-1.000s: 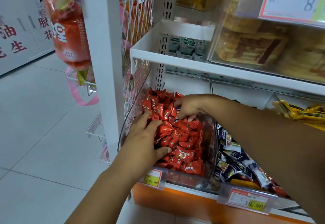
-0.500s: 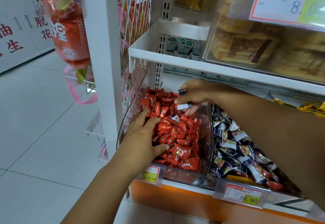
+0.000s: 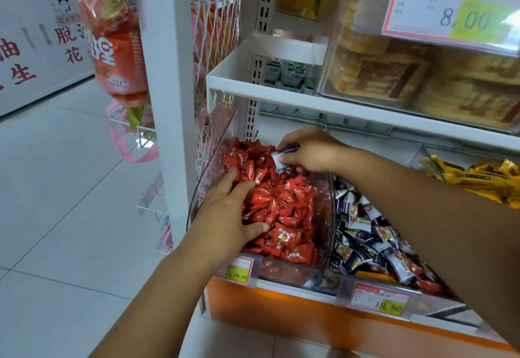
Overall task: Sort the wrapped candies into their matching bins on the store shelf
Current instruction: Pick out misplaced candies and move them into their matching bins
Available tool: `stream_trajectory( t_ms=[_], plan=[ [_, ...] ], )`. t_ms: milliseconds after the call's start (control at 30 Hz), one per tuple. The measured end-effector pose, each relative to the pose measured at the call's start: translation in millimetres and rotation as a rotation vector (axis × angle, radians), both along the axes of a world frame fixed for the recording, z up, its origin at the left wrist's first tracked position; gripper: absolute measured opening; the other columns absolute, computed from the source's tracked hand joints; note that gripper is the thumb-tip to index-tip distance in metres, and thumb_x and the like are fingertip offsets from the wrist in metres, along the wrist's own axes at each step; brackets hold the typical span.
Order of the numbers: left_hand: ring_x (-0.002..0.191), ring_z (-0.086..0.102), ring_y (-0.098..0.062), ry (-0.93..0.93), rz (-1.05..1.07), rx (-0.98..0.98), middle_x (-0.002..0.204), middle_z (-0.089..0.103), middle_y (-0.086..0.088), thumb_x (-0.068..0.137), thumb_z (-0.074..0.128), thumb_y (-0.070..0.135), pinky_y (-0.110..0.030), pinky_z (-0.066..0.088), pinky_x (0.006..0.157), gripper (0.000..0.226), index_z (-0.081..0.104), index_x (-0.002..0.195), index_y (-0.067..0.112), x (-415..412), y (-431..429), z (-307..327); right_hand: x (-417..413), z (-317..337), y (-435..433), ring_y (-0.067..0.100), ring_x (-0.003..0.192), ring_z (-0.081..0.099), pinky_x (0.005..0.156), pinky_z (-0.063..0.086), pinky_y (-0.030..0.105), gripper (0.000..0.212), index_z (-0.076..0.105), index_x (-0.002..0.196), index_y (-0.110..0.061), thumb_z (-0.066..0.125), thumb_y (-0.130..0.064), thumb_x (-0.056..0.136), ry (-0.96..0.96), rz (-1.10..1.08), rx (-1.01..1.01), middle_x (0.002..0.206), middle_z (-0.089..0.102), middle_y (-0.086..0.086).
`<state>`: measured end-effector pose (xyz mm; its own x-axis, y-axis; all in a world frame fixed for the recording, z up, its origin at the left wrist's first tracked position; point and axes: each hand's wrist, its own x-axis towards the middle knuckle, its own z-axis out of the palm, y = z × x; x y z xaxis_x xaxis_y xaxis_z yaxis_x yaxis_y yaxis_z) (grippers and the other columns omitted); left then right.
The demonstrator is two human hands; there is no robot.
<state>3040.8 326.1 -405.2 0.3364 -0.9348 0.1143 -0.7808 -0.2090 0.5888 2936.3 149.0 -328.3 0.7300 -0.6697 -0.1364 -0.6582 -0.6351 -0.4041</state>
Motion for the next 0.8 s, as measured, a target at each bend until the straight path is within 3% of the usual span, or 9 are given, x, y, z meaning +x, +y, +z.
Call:
stream_trajectory(
  t_ms=[133, 200, 300, 400, 467, 533, 633, 700, 800],
  plan=[
    [0.147, -0.005, -0.011, -0.011, -0.029, -0.004, 0.161, 0.0, 0.007, 0.076, 0.074, 0.047, -0.036, 0.008, 0.12, 0.086, 0.03, 0.148, 0.031, -3.2, -1.2, 0.9, -47.3, 19.9, -16.7, 0.014, 0.066, 0.056, 0.06, 0.037, 0.027, 0.024, 0.064, 0.101, -0.03, 0.053, -0.049, 0.092, -0.055, -0.191, -0.046, 0.084, 0.064, 0.002],
    [0.147, -0.007, -0.01, -0.026, -0.043, -0.006, 0.161, 0.0, 0.007, 0.076, 0.074, 0.048, -0.034, 0.006, 0.121, 0.085, 0.03, 0.147, 0.032, -5.3, -1.5, 2.2, -78.3, 26.2, -30.6, 0.021, 0.075, 0.053, 0.067, 0.037, 0.031, 0.044, 0.062, 0.111, -0.021, 0.041, -0.056, 0.094, 0.017, -0.301, -0.017, 0.091, 0.061, 0.009],
    [0.147, -0.009, -0.011, -0.049, -0.056, -0.004, 0.161, 0.0, 0.006, 0.076, 0.074, 0.049, -0.031, 0.002, 0.119, 0.085, 0.031, 0.147, 0.032, -7.9, -1.7, 2.2, -109.9, 33.5, -35.3, 0.023, 0.094, 0.05, 0.073, 0.038, 0.03, 0.061, 0.053, 0.125, -0.011, 0.05, -0.06, 0.088, 0.1, -0.29, 0.053, 0.107, 0.051, 0.005],
    [0.147, -0.01, -0.011, -0.059, -0.056, 0.002, 0.161, 0.0, 0.006, 0.075, 0.073, 0.051, -0.032, 0.002, 0.12, 0.085, 0.03, 0.147, 0.034, -9.0, -1.4, 3.0, -111.8, 39.5, -18.2, 0.019, 0.117, 0.052, 0.095, 0.039, 0.029, 0.049, 0.04, 0.139, -0.036, 0.041, -0.058, 0.095, 0.134, -0.267, 0.004, 0.142, 0.042, -0.007],
    [0.147, -0.01, -0.011, -0.06, -0.055, 0.01, 0.161, -0.001, 0.007, 0.075, 0.072, 0.054, -0.033, 0.003, 0.12, 0.086, 0.029, 0.147, 0.036, -8.5, -1.3, 4.6, -90.2, 43.4, -2.3, 0.009, 0.103, 0.058, 0.088, 0.043, 0.014, 0.038, 0.046, 0.132, -0.041, 0.032, -0.054, 0.099, 0.095, -0.177, -0.071, 0.137, 0.048, -0.015],
    [0.147, -0.009, -0.012, -0.054, -0.055, 0.019, 0.161, -0.003, 0.007, 0.074, 0.071, 0.056, -0.034, 0.004, 0.12, 0.087, 0.028, 0.147, 0.037, -6.6, -0.2, 5.2, -59.2, 42.5, 7.1, 0.004, 0.096, 0.057, 0.076, 0.04, 0.005, 0.029, 0.059, 0.123, -0.033, 0.038, -0.034, 0.103, 0.092, -0.036, -0.102, 0.126, 0.056, -0.014],
    [0.147, -0.008, -0.012, -0.033, -0.038, 0.034, 0.161, -0.006, 0.008, 0.074, 0.071, 0.056, -0.034, 0.005, 0.12, 0.089, 0.027, 0.148, 0.036, -1.8, 2.8, 2.3, -11.7, 25.4, 0.6, 0.012, 0.085, 0.06, 0.068, 0.047, 0.02, 0.03, 0.066, 0.12, -0.019, 0.047, -0.009, 0.098, 0.352, 0.101, -0.083, 0.121, 0.064, 0.0],
    [0.147, -0.008, -0.011, -0.048, -0.032, 0.04, 0.16, -0.008, 0.009, 0.074, 0.071, 0.056, -0.031, 0.004, 0.118, 0.091, 0.025, 0.149, 0.035, 1.2, 4.9, -0.7, 13.6, 10.7, -10.4, 0.013, 0.077, 0.057, 0.062, 0.048, 0.019, 0.033, 0.06, 0.128, -0.009, 0.051, -0.008, 0.096, 0.597, 0.09, -0.075, 0.113, 0.062, 0.006],
    [0.147, -0.007, -0.011, -0.076, -0.041, 0.034, 0.16, -0.01, 0.009, 0.073, 0.072, 0.056, -0.029, 0.004, 0.118, 0.094, 0.021, 0.15, 0.034, 4.4, 5.9, -6.6, 39.3, -13.0, -27.3, 0.028, 0.117, 0.054, 0.091, 0.046, 0.03, 0.056, 0.047, 0.139, -0.007, 0.066, -0.023, 0.089, 0.826, 0.051, 0.074, 0.137, 0.051, 0.01]
  ],
)
